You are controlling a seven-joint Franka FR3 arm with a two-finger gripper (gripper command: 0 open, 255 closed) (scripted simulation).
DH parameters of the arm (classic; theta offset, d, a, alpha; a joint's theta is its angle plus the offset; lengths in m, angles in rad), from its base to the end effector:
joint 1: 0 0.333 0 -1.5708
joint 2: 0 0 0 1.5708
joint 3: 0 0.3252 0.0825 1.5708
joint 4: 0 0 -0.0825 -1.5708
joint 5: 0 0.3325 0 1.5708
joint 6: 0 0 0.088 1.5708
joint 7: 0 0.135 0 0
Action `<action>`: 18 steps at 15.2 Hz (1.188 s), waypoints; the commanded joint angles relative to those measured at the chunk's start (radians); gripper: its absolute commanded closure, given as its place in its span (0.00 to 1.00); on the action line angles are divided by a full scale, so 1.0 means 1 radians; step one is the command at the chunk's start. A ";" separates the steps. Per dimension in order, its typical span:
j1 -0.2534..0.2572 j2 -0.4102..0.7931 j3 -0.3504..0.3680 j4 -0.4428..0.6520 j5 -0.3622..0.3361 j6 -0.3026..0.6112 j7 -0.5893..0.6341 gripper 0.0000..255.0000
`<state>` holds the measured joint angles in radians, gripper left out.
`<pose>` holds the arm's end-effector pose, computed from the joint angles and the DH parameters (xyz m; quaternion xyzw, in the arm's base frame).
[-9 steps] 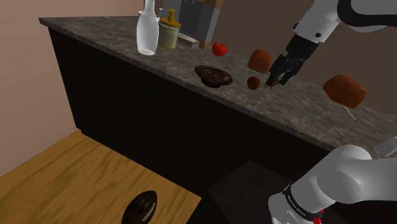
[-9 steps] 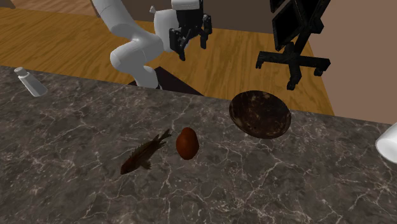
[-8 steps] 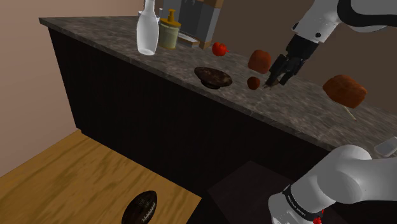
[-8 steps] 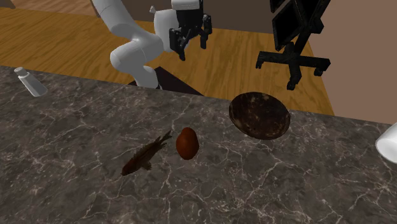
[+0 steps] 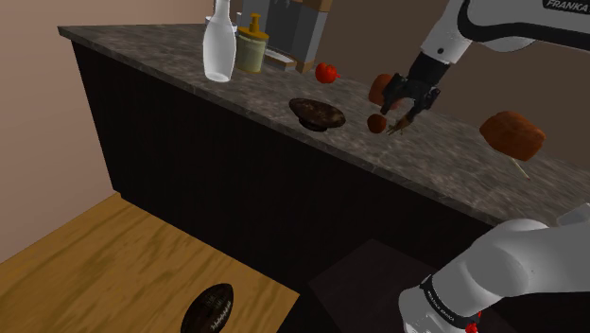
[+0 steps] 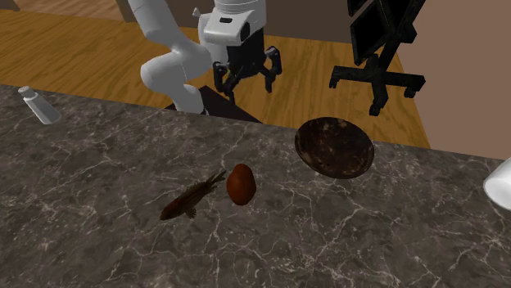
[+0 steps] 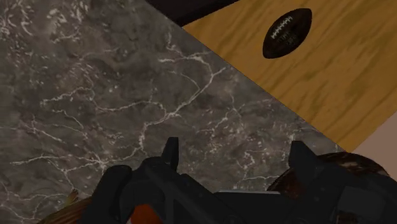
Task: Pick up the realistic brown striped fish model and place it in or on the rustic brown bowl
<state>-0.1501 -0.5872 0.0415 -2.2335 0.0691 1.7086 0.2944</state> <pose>0.3221 -0.0233 0.5773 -0.9777 0.2066 -0.0288 0.0255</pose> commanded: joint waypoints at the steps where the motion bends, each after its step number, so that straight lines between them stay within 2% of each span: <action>1: -0.035 0.051 -0.007 0.025 -0.003 0.033 0.063 0.00; 10: -0.182 0.219 -0.067 0.099 -0.019 0.157 0.316 0.00; 18: -0.291 0.308 -0.132 0.126 -0.029 0.240 0.514 0.00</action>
<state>-0.4304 -0.2850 -0.0835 -2.1090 0.0416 1.9428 0.7902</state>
